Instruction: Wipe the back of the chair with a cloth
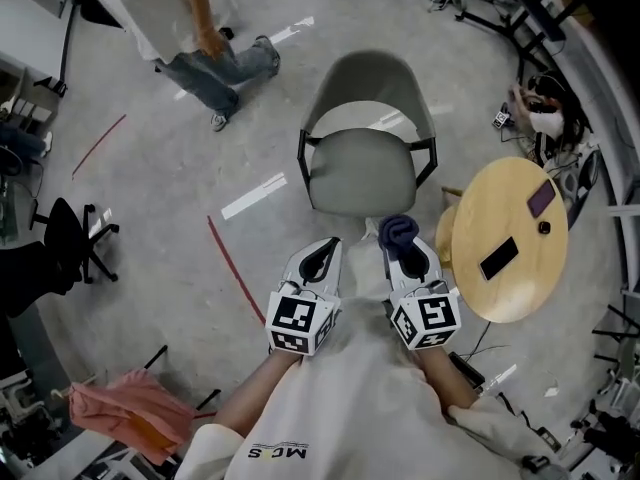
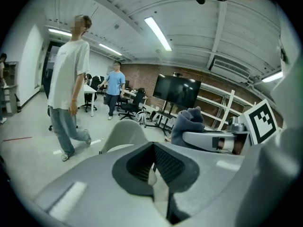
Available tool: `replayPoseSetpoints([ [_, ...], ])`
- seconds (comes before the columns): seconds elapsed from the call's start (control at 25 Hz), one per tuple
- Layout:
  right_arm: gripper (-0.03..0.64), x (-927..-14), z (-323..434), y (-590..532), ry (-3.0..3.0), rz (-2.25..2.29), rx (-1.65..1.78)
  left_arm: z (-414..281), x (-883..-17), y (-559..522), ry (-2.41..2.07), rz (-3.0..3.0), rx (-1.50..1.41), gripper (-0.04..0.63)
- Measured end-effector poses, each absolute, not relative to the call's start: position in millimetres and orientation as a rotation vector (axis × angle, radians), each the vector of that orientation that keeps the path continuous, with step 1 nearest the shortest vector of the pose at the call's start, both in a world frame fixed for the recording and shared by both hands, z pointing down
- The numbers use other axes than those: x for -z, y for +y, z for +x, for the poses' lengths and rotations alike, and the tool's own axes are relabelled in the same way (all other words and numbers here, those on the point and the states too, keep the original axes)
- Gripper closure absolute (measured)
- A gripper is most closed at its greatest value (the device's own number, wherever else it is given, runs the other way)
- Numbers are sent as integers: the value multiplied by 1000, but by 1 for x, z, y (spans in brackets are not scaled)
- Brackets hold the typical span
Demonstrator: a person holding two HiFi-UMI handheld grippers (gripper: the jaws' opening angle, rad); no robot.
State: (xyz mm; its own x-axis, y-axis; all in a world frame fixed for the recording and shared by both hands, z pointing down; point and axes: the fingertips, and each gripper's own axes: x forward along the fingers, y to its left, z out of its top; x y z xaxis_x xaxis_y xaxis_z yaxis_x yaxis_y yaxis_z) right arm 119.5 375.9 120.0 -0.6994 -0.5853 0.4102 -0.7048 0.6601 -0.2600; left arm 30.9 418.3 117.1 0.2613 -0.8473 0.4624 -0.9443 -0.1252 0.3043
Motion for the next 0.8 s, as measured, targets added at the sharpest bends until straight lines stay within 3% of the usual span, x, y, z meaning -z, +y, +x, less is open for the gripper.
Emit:
replayPoseSetpoints([
  [0.4,535,-127,140,220,-2589,995,-654,47,-116,264,-1644,1952,-304,594],
  [0.8,535,-130,138,138,-2585,984,-582,54,-132,193,-1578,1961,-348,594],
])
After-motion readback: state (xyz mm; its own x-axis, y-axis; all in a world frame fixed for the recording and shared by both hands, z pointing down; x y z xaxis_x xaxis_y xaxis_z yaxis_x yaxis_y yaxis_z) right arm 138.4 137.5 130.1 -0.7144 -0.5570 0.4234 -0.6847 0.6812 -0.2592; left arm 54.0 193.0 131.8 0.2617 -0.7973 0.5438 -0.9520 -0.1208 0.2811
